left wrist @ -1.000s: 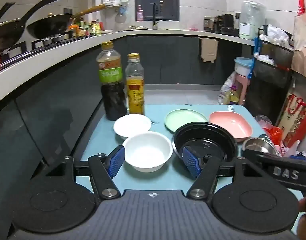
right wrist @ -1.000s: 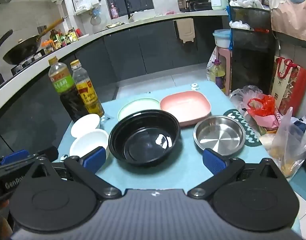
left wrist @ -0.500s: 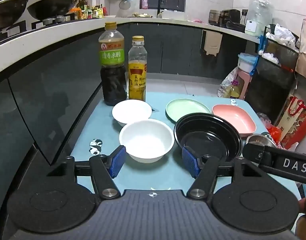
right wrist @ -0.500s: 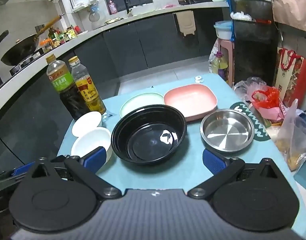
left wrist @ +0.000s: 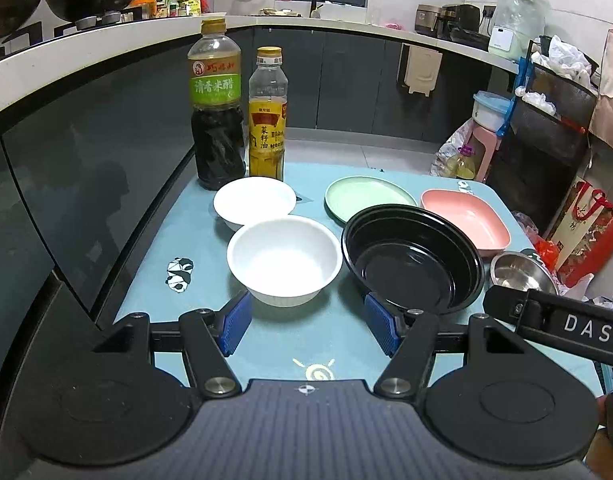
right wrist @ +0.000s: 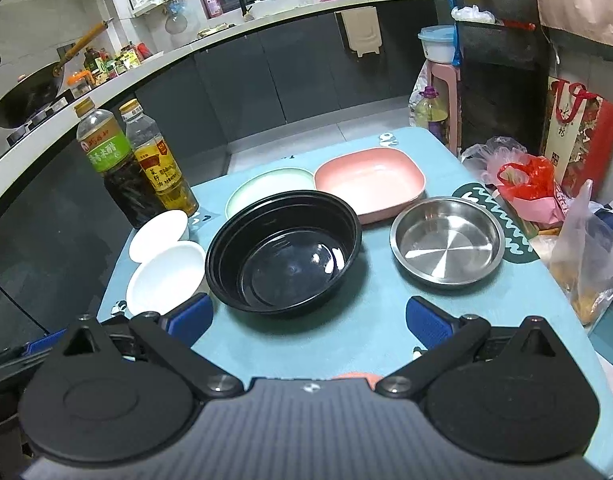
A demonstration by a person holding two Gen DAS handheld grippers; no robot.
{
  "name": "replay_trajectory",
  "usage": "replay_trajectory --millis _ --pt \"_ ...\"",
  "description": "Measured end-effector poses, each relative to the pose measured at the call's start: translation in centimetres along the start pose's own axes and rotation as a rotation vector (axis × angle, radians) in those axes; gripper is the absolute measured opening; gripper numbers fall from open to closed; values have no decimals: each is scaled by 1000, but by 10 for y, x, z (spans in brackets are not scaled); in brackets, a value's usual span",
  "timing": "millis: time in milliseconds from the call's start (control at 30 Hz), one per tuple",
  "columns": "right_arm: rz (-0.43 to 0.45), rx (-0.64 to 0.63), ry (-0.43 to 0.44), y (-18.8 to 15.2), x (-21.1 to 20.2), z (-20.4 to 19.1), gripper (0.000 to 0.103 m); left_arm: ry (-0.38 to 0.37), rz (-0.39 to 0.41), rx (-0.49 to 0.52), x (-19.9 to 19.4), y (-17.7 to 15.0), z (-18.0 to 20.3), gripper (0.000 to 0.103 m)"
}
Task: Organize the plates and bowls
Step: 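Move both grippers toward the rim of the black bowl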
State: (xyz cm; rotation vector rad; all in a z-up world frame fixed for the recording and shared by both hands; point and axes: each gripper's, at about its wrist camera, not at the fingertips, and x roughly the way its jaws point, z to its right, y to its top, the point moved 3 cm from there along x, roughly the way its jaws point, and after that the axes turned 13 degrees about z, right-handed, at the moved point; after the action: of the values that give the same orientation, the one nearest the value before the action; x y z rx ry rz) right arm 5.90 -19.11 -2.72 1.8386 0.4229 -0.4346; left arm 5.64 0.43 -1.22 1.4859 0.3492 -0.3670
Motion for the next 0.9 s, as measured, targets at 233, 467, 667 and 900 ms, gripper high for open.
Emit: replay_trajectory --millis 233,467,667,900 --pt "-8 0 -1 -3 3 3 47 7 -9 -3 3 -3 0 60" --pt "-15 -1 -4 -5 6 6 47 3 -26 -7 9 -5 3 60" --pt "-28 10 -12 -8 11 13 47 0 -44 0 16 -9 6 60" --pt "-35 11 -16 -9 15 16 47 2 -56 2 22 -11 9 60"
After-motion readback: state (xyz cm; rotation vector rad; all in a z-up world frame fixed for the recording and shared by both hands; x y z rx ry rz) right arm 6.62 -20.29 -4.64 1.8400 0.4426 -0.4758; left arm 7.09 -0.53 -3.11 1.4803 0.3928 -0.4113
